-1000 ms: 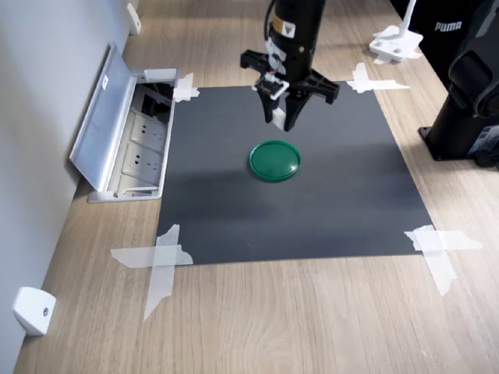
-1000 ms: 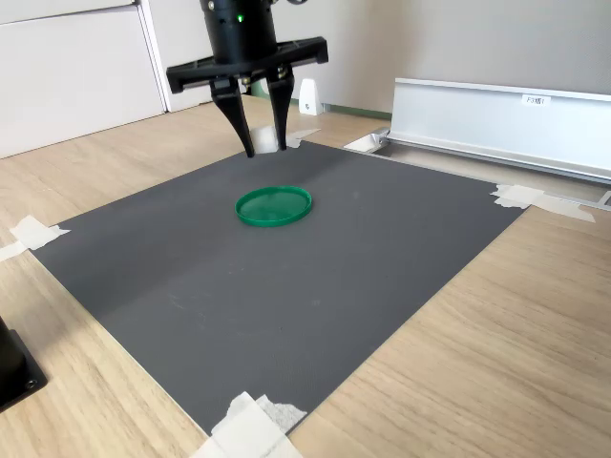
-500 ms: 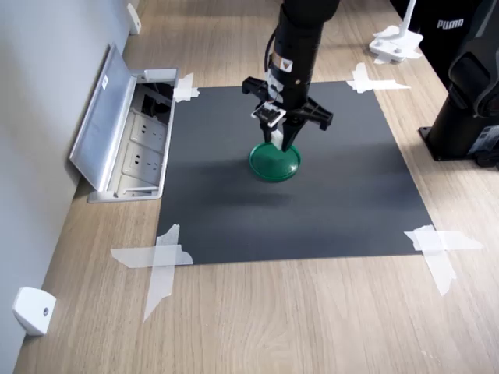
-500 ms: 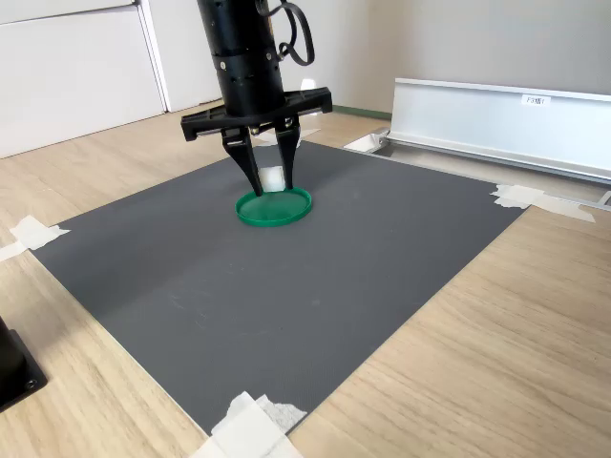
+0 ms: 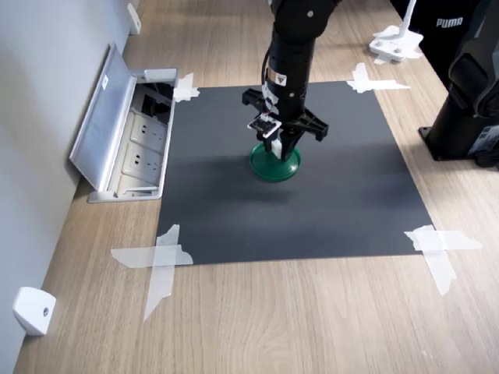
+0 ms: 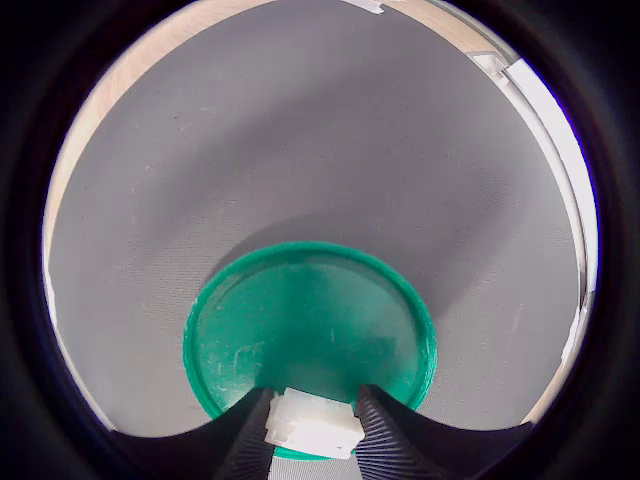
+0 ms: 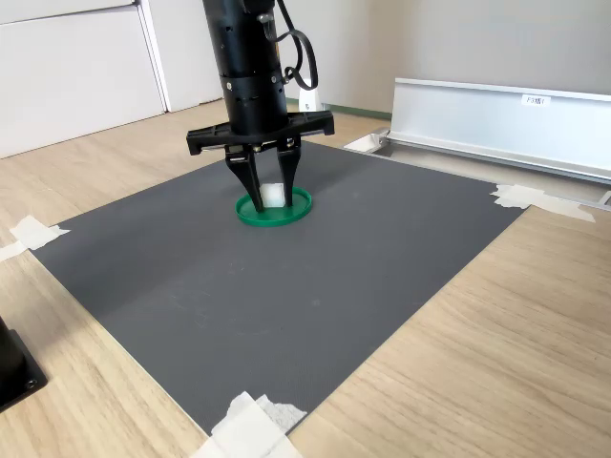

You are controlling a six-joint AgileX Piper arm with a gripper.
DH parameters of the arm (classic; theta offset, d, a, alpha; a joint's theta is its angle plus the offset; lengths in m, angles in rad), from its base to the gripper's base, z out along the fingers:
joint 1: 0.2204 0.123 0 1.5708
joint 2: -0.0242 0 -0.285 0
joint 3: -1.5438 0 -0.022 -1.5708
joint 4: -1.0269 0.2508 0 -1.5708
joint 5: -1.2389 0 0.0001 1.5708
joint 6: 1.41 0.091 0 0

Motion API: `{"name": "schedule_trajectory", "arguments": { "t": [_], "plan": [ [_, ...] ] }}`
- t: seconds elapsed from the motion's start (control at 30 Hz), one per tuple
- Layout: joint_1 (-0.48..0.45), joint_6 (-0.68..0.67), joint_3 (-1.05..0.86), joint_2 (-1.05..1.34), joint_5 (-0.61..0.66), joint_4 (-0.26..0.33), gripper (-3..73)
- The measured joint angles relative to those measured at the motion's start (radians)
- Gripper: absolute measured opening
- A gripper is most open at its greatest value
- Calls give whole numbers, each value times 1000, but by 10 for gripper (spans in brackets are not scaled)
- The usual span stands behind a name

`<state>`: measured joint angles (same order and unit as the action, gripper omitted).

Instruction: Grasp a white terminal and put it on the green lid.

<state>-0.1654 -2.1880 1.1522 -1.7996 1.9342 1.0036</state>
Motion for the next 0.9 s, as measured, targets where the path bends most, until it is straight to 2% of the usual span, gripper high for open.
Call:
{"name": "schedule_trajectory", "arguments": {
  "t": [0.3, 0.6, 0.9],
  "plan": [
    [0, 0, 0, 22, -24, 34, 464],
    [0, 27, 0, 216, -4, 68, 473],
    [0, 230, -5, 517, 3, 70, 466]
  ]
}}
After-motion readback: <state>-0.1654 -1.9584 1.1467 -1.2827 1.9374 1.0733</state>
